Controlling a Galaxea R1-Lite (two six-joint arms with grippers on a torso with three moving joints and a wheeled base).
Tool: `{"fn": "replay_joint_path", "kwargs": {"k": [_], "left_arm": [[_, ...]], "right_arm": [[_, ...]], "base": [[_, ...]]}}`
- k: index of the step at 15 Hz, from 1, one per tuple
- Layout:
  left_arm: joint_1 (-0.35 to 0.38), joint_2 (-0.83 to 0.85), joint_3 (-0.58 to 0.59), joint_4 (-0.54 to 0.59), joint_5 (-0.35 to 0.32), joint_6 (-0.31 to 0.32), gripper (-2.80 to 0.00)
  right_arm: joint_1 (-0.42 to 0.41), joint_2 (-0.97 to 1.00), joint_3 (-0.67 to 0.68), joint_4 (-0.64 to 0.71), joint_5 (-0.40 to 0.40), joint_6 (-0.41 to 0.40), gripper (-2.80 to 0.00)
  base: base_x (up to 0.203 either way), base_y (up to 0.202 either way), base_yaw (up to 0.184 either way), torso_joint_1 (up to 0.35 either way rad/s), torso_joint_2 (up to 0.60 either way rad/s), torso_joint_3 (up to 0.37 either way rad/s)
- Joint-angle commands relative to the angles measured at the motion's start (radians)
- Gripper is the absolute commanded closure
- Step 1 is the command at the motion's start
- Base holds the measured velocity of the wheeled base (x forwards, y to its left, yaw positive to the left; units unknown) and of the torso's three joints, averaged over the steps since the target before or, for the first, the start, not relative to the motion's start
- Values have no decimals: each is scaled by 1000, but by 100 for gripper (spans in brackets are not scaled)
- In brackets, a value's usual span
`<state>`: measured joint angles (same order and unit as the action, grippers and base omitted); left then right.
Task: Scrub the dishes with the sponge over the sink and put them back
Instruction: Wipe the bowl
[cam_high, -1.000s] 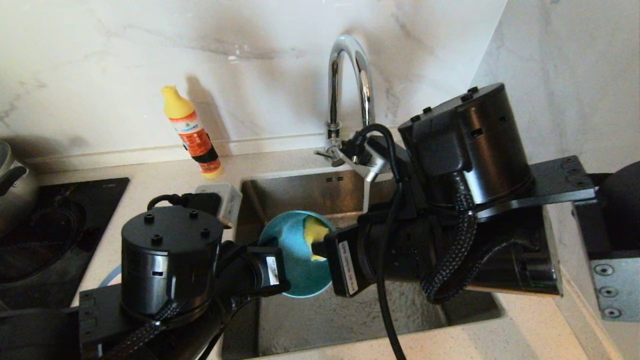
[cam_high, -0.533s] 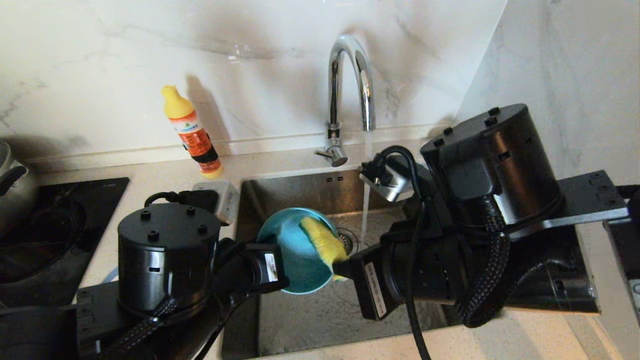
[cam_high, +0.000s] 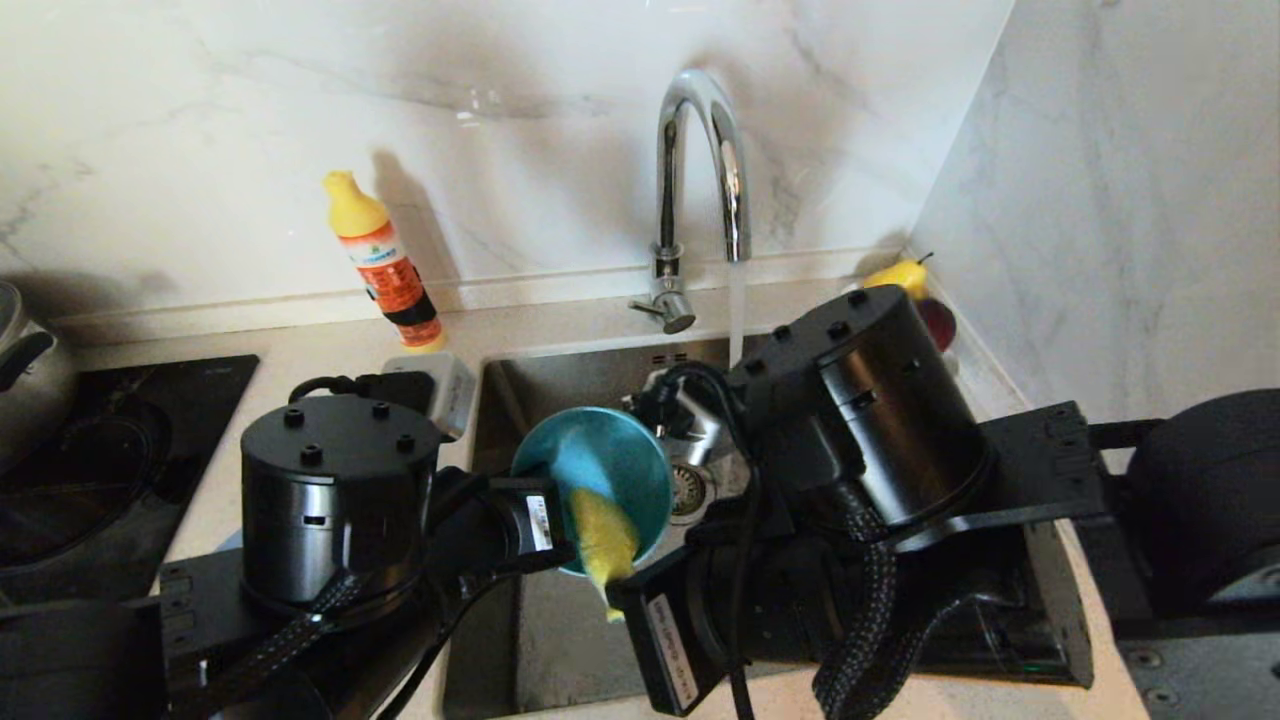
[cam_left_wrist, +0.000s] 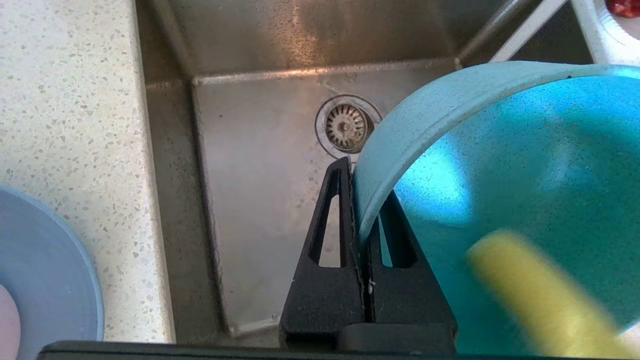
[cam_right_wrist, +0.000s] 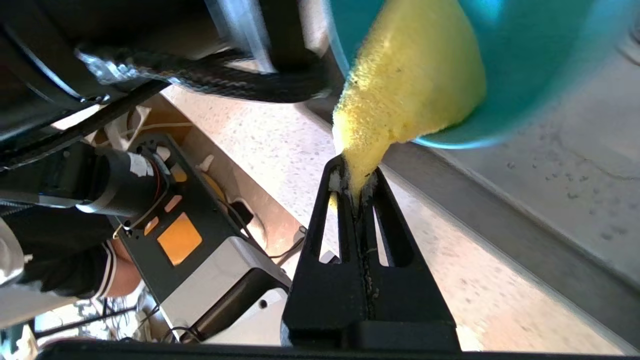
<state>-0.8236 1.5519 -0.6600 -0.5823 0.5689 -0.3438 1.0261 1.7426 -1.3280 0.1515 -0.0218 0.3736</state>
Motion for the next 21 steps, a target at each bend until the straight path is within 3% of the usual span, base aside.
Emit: {"fn": "replay_joint_path", "kwargs": {"k": [1,7,21], "left_arm": [[1,4,3,-4,2,-4,0],[2,4,0,-4,5,-4,0],[2,1,4,-4,-1,-8,0]], "right_arm": [[19,49,-24,-12,-8,1,0],[-1,-19,10,-45,-11,3,0],[-224,-191,122,-41,3,36,0]], "base": [[0,0,0,0,0,0],[0,0,0,0,0,0],[0,0,0,0,0,0]]}}
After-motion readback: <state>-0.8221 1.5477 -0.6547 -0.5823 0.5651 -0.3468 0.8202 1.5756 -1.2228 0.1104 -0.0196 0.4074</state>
